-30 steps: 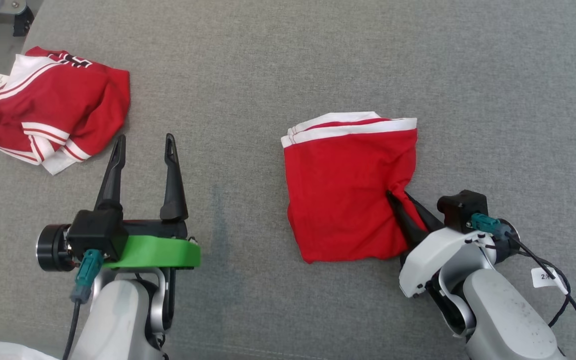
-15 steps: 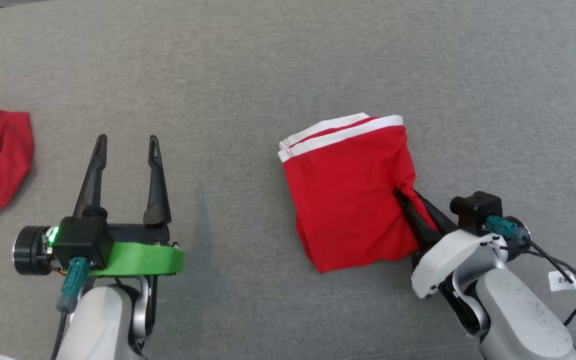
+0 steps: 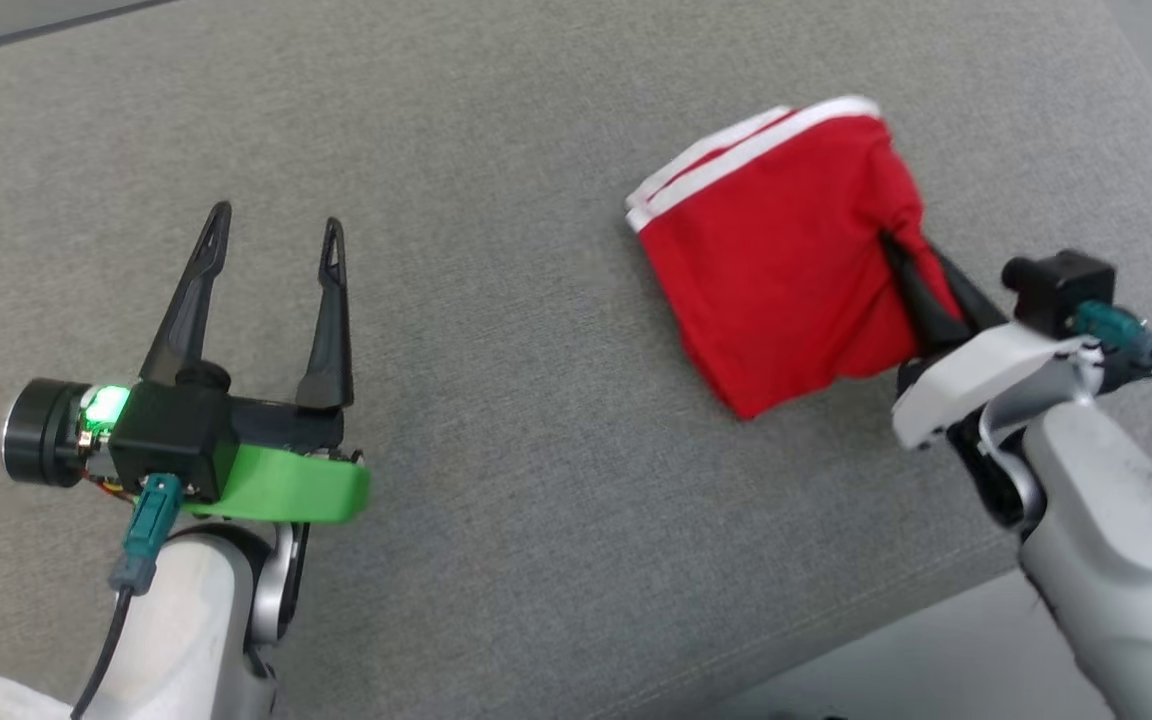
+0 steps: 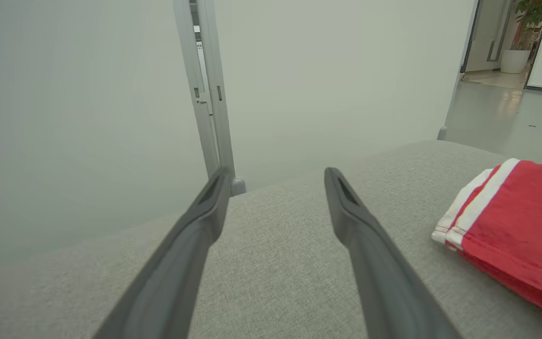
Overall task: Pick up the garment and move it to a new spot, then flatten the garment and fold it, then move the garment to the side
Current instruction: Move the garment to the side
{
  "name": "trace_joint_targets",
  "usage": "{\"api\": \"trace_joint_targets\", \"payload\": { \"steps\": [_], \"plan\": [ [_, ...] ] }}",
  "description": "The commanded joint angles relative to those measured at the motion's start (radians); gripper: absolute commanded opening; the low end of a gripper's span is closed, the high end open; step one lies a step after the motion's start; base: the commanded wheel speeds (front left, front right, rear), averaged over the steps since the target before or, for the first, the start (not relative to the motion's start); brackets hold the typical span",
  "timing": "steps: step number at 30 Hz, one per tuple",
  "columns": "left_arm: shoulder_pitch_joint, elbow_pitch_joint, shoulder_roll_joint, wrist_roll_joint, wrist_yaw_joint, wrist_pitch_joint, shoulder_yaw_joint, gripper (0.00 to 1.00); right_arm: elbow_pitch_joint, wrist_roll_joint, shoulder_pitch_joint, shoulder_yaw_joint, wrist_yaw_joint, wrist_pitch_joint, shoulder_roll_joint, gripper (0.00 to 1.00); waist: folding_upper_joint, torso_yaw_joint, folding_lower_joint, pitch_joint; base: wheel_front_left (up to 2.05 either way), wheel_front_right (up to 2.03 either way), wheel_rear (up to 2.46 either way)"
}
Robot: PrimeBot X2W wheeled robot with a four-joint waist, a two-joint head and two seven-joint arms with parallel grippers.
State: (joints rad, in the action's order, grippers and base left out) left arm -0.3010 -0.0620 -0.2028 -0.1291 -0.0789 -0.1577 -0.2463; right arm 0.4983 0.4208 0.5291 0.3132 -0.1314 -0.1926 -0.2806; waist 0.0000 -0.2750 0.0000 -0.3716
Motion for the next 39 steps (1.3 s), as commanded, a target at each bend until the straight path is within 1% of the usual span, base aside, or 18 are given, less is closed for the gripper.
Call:
{"api": "trace_joint_targets", "payload": {
  "steps": [1, 7, 10, 16, 22, 23, 24, 25, 26, 28, 30, 32, 35, 38, 39],
  "plan": [
    [-0.029, -0.01, -0.012, 0.008, 0.006, 0.008, -0.003, 1.0, 0.017, 0.007, 0.051, -0.012, 0.001, -0.014, -0.012, 0.0, 0.0, -0.044, 0.0, -0.083, 0.0, 0.0, 0.0],
    [-0.106, -0.054, -0.017, 0.032, 0.018, 0.031, -0.029, 1.0, 0.131, -0.001, 0.243, -0.057, 0.001, -0.049, -0.089, 0.0, 0.0, -0.012, 0.0, -0.182, 0.0, 0.0, 0.0],
    [-0.143, -0.067, -0.012, 0.044, 0.027, 0.033, -0.046, 1.0, 0.203, -0.009, 0.325, -0.07, 0.002, -0.06, -0.147, 0.0, 0.0, 0.01, 0.0, -0.225, 0.0, 0.0, 0.0],
    [-0.207, -0.072, 0.001, 0.054, 0.041, 0.028, -0.078, 1.0, 0.319, -0.012, 0.418, -0.054, 0.002, -0.069, -0.251, 0.0, 0.0, 0.054, 0.0, -0.296, 0.0, 0.0, 0.0],
    [-0.245, -0.055, 0.01, 0.058, 0.049, 0.019, -0.097, 1.0, 0.429, -0.039, 0.46, -0.055, 0.002, -0.073, -0.313, 0.0, 0.0, 0.077, 0.0, -0.322, 0.0, 0.0, 0.0],
    [-0.249, -0.052, 0.011, 0.057, 0.048, 0.015, -0.097, 1.0, 0.442, -0.048, 0.465, -0.061, 0.002, -0.072, -0.321, 0.19, 0.0, 0.08, 0.0, -0.323, 0.0, 0.0, 0.0],
    [-0.252, -0.049, 0.011, 0.054, 0.046, 0.013, -0.096, 1.0, 0.456, -0.054, 0.468, -0.071, 0.002, -0.072, -0.326, 0.41, 0.0, 0.082, 0.0, -0.323, 0.0, 0.0, 0.0],
    [-0.254, -0.046, 0.011, 0.052, 0.044, 0.009, -0.094, 1.0, 0.465, -0.057, 0.467, -0.081, 0.002, -0.072, -0.326, 0.74, 0.0, 0.084, 0.0, -0.321, 0.0, 0.0, 0.0],
    [-0.253, -0.042, 0.01, 0.05, 0.041, 0.005, -0.092, 1.0, 0.475, -0.071, 0.469, -0.096, 0.002, -0.072, -0.332, 1.0, 0.0, 0.085, 0.0, -0.318, 0.0, 0.0, 0.0],
    [-0.249, -0.035, 0.011, 0.045, 0.038, -0.001, -0.091, 1.0, 0.497, -0.087, 0.465, -0.141, 0.002, -0.073, -0.341, 1.0, 0.0, 0.086, 0.0, -0.308, 0.0, 0.0, 0.0],
    [-0.238, -0.024, 0.013, 0.038, 0.034, -0.008, -0.09, 1.0, 0.499, -0.111, 0.441, -0.18, 0.002, -0.073, -0.335, 1.0, 0.0, 0.087, 0.0, -0.29, 0.0, 0.0, 0.0],
    [-0.223, -0.012, 0.015, 0.033, 0.028, -0.017, -0.087, 1.0, 0.49, -0.13, 0.413, -0.247, 0.002, -0.073, -0.329, 1.0, 0.0, 0.088, 0.0, -0.267, 0.0, 0.0, 0.0],
    [-0.196, 0.007, 0.02, 0.019, 0.015, -0.034, -0.076, 1.0, 0.416, -0.156, 0.345, -0.339, 0.001, -0.073, -0.287, 1.0, 0.0, 0.089, 0.0, -0.222, 0.0, 0.0, 0.0],
    [-0.152, 0.024, 0.015, -0.001, -0.005, -0.048, -0.052, 1.0, 0.295, -0.182, 0.236, -0.442, 0.002, -0.072, -0.225, 1.0, 0.0, 0.086, 0.0, -0.16, 0.0, 0.0, 0.0],
    [-0.135, 0.026, 0.012, -0.008, -0.013, -0.05, -0.044, 1.0, 0.247, -0.195, 0.195, -0.474, 0.002, -0.072, -0.195, 1.0, 0.0, 0.085, 0.0, -0.14, 0.0, 0.0, 0.0]
  ]
}}
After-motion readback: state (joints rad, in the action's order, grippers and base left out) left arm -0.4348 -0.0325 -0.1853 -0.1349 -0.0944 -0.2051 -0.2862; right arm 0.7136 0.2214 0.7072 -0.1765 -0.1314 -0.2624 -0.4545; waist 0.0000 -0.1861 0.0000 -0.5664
